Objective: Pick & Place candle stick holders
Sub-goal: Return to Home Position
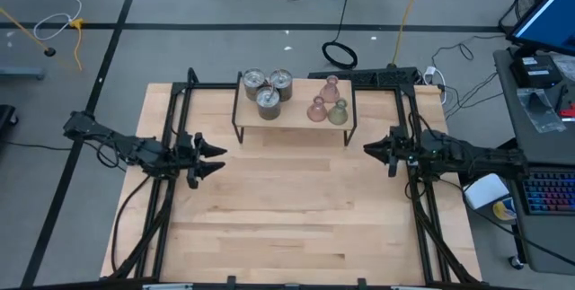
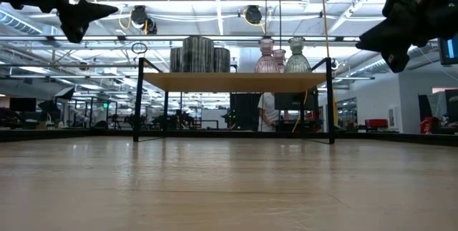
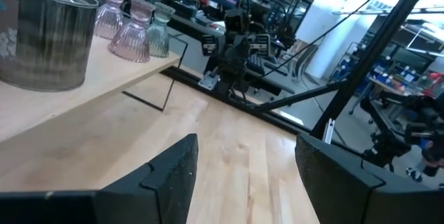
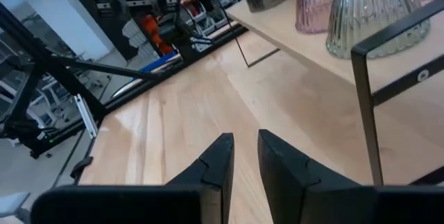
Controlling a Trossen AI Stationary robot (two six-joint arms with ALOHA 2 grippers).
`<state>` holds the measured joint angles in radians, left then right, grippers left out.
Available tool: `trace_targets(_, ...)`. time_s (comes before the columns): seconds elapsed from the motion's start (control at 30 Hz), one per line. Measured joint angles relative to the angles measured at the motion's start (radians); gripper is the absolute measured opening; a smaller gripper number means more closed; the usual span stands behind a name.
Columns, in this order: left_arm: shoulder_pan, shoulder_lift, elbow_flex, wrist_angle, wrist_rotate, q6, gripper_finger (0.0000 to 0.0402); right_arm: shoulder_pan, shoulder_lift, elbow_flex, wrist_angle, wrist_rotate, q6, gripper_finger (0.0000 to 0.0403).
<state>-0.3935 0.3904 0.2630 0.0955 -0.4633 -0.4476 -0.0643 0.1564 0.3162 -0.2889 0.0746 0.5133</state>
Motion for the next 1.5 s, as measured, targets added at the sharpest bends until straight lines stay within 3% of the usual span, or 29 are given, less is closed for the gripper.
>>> trace_targets(0.23,-0.001,0.0,0.0,-0.042,0.016,-0.13,0.0244,0.0,-0.048,-0.008,-0.002,0.0,-0.021,0.0059)
trace_targets(0.43,-0.002,0.001,0.0,-0.037,0.157,0.01,0.0244,0.0,-0.124,-0.008,-0.065,-0.001,-0.016,0.0059)
trace_targets(1.0,-0.002,-0.006,0.0,-0.049,0.196,0.173,0.0244,0.0,-0.154,-0.005,-0.112,0.0,-0.002,0.0059)
trace_targets(1.33,-0.002,-0.006,-0.003,-0.066,0.196,0.233,0.0244,0.0,-0.153,-0.12,0.031,0.002,0.012,0.0059)
trace_targets(1.5,0.003,-0.006,-0.128,0.147,0.174,0.243,0.0244,0.0,-0.152,-0.163,0.05,0.002,0.062,0.0059)
